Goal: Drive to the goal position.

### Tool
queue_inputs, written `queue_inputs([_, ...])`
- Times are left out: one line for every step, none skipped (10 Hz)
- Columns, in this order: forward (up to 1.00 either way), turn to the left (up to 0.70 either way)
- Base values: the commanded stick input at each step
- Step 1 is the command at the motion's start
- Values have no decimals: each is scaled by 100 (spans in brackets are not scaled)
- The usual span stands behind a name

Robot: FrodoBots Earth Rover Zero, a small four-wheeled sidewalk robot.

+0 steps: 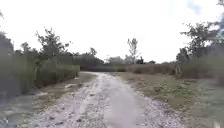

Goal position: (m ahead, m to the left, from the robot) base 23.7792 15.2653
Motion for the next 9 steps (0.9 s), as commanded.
queue_inputs([100,10])
queue_inputs([100,0])
queue_inputs([100,0])
queue_inputs([100,0])
queue_inputs([100,0])
queue_inputs([100,0])
queue_inputs([100,0])
queue_inputs([100,0])
queue_inputs([100,0])
